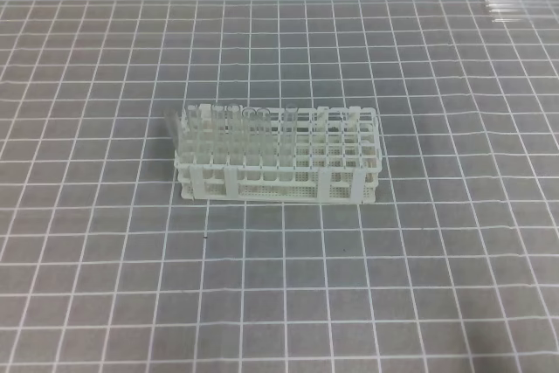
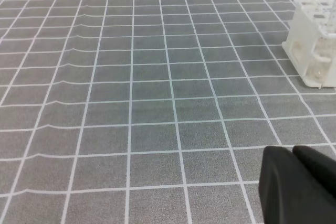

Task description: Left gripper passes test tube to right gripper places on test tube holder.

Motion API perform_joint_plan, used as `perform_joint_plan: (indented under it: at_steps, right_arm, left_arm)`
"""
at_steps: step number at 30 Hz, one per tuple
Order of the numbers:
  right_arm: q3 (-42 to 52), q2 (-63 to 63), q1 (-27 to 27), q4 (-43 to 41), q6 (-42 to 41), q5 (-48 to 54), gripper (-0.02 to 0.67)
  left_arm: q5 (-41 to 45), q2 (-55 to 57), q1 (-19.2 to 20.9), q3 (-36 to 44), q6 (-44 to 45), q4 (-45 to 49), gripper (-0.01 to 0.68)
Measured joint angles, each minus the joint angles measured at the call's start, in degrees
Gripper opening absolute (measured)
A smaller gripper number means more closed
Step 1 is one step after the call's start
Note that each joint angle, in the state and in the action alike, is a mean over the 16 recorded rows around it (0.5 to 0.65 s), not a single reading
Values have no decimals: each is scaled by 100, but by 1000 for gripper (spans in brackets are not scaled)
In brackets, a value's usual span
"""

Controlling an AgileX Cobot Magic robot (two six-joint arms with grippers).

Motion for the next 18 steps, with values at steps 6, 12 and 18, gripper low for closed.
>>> perform_joint_plan:
  at_steps: [6,12,18]
  right_arm:
    - [0,3,0,0,0,0,-13]
    - [0,6,0,0,0,0,-13]
    - [0,6,0,0,0,0,-13]
  left_arm:
    - [24,65,1,-20,3,-2,-1]
    - [12,65,1,-15,1,-2,-1]
    - [6,72,1,-10,1,-1,-1]
